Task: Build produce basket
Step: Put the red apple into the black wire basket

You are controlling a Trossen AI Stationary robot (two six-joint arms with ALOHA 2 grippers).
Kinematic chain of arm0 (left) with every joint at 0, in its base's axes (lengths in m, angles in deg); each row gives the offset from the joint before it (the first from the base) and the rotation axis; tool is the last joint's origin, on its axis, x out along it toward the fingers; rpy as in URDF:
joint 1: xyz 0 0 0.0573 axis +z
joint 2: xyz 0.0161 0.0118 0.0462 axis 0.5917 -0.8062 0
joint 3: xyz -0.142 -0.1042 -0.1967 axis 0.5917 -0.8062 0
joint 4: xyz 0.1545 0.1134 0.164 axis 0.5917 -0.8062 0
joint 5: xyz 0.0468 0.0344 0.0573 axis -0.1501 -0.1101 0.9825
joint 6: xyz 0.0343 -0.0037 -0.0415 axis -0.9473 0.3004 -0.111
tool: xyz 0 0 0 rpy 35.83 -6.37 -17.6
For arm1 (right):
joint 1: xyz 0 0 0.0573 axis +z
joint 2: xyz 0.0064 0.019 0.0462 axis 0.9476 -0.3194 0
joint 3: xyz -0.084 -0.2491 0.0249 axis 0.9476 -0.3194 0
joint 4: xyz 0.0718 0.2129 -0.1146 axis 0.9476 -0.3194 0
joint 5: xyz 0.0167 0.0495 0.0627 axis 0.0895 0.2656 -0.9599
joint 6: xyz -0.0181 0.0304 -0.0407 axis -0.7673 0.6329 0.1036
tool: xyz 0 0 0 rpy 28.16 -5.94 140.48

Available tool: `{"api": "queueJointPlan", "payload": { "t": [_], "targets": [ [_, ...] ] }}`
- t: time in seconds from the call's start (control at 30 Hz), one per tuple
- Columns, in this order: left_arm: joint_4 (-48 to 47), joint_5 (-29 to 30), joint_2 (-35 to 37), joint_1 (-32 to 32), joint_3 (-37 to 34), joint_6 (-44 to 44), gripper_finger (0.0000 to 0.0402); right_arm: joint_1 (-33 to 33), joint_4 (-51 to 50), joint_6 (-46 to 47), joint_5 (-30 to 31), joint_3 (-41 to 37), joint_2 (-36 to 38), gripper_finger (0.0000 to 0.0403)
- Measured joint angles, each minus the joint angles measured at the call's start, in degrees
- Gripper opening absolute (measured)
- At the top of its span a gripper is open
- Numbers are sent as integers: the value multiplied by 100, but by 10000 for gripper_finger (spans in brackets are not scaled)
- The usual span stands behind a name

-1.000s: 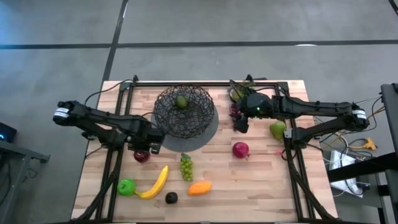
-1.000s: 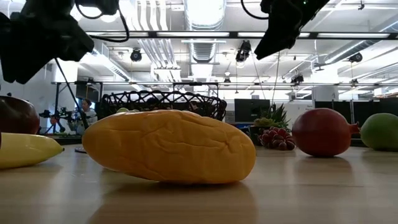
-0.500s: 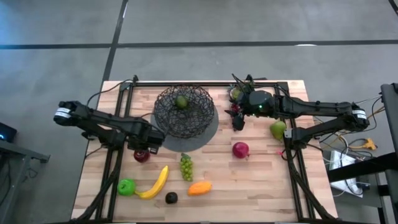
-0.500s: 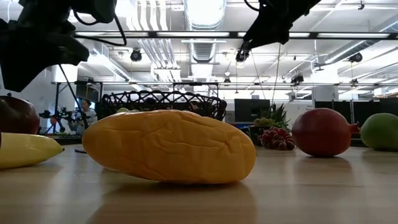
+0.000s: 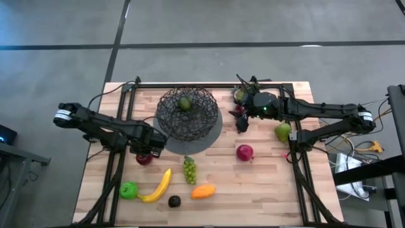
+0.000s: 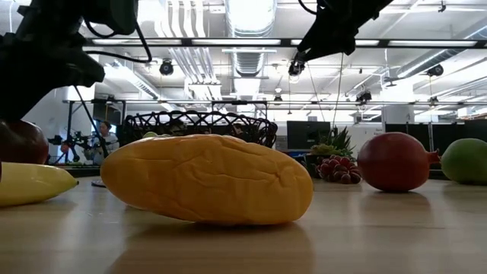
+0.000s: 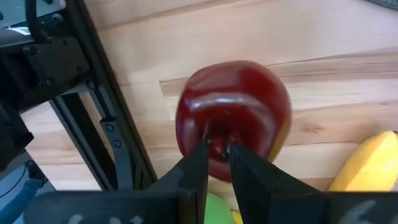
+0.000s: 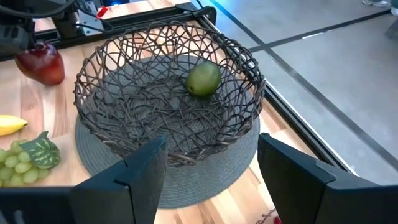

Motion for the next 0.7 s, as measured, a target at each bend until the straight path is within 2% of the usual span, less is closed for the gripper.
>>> {"api": "queueJointPlan", "payload": {
  "t": [0.23,0.37,0.43,0.57,0.7],
  "targets": [
    [133,41,9,-6,-156,-2,44,0,-2,-1,0,0,15,233],
    [210,226,8,-31,-41,-243,10,0,-26,-14,0,0,73,233],
    [188,241,48,-31,101,-445,5,0,-108,-36,2,0,176,233],
    [-102,231,127,-33,794,-784,2,0,-551,-44,248,0,566,233],
    [-472,69,149,-31,1952,-1458,1,-4,-1100,-54,861,0,1021,233]
  ]
}}
